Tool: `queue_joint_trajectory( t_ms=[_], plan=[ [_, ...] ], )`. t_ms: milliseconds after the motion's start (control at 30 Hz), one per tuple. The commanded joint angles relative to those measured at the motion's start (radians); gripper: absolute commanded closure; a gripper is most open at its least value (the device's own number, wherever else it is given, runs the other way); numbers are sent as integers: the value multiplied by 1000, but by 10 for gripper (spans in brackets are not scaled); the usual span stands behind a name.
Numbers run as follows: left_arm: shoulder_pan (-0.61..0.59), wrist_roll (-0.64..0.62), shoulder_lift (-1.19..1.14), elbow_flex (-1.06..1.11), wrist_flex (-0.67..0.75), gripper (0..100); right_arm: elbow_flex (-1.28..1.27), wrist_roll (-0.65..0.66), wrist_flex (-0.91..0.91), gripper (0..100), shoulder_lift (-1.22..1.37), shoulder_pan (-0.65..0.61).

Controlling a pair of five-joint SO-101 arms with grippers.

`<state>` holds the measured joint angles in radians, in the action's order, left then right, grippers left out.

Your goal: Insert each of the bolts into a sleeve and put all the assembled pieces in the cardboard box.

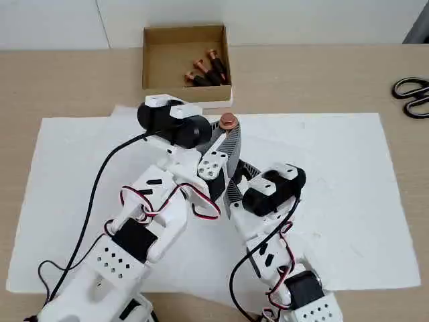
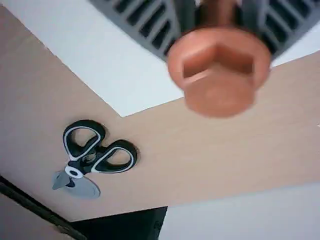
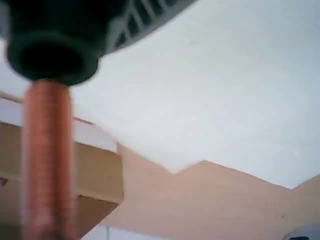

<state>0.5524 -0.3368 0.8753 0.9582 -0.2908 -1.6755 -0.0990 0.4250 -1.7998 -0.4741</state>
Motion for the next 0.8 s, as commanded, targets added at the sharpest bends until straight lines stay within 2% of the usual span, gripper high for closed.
queue_joint_trajectory(
  t_ms=[0,133,200,300,767],
  plan=[
    [6,-3,31,-12,20,994,-8,-9,2,995,-16,-4],
    [-6,8,31,-94,-124,994,-8,-9,2,995,-16,-4],
    [-14,95,29,-139,-184,993,-8,-9,2,995,-16,-2],
    [-12,161,28,-154,-190,994,-8,-9,2,995,-16,-2],
    [-11,109,-81,-266,-206,994,-8,-9,2,995,-16,-2]
  ],
)
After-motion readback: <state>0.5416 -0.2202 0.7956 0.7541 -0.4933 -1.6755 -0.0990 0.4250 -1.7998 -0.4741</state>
